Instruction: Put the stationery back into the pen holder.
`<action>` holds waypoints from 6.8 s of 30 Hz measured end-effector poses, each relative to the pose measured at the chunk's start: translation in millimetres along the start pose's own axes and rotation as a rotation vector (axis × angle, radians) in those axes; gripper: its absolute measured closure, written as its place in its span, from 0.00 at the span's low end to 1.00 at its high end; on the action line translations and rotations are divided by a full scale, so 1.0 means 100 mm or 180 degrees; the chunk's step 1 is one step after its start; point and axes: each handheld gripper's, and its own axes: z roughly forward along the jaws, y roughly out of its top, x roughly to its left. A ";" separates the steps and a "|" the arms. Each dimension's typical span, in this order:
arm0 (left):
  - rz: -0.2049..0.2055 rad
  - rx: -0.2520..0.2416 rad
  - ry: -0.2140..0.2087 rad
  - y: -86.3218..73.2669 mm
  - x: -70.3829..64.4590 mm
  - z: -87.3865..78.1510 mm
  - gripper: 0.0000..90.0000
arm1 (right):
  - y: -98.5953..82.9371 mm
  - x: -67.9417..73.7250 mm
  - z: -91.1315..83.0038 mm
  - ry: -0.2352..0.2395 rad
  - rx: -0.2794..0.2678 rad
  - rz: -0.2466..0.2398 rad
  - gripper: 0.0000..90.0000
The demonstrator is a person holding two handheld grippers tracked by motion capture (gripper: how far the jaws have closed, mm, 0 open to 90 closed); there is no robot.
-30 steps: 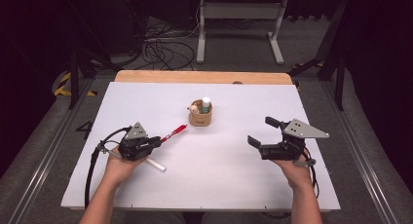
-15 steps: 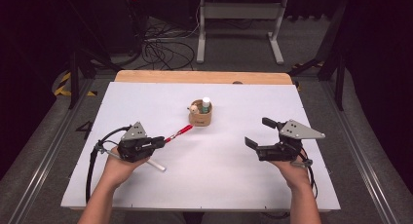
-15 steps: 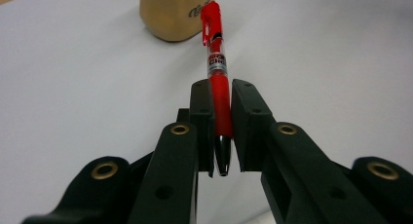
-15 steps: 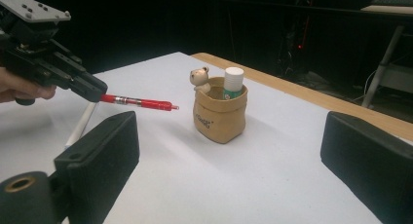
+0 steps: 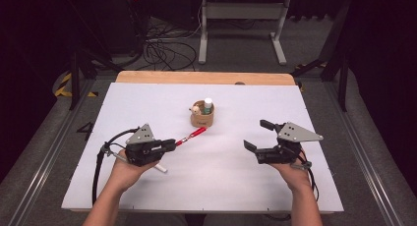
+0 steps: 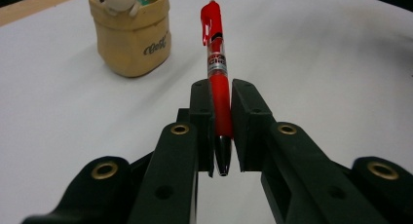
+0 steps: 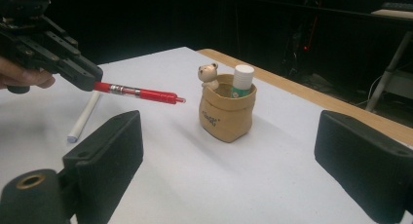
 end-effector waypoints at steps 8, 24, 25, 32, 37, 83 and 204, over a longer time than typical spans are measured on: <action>0.0056 -0.0030 -0.0112 0.07 -0.12 0.07 0.89 | -0.01 0.10 0.11 0.0082 0.0061 -0.0106 0.15; 0.0042 -0.0083 -0.0219 0.12 -0.27 0.24 0.90 | -0.03 0.21 0.23 0.0144 0.0115 -0.0260 0.21; 0.0035 -0.0078 -0.0229 0.12 -0.28 0.25 0.90 | -0.03 0.22 0.24 0.0144 0.0126 -0.0267 0.21; 0.0026 -0.0098 -0.0285 0.15 -0.34 0.32 0.90 | -0.04 0.26 0.29 0.0115 0.0155 -0.0360 0.23; 0.0012 -0.0077 -0.0312 0.18 -0.38 0.36 0.90 | -0.05 0.30 0.32 0.0082 0.0195 -0.0483 0.25; -0.0046 -0.0006 -0.0458 0.37 -0.51 0.54 0.89 | -0.14 0.58 0.53 -0.0214 0.0589 -0.1491 0.49; -0.0149 -0.0719 0.0421 -0.16 0.07 -0.37 0.29 | 0.25 0.39 1.33 -0.0052 -0.0236 -0.0270 0.89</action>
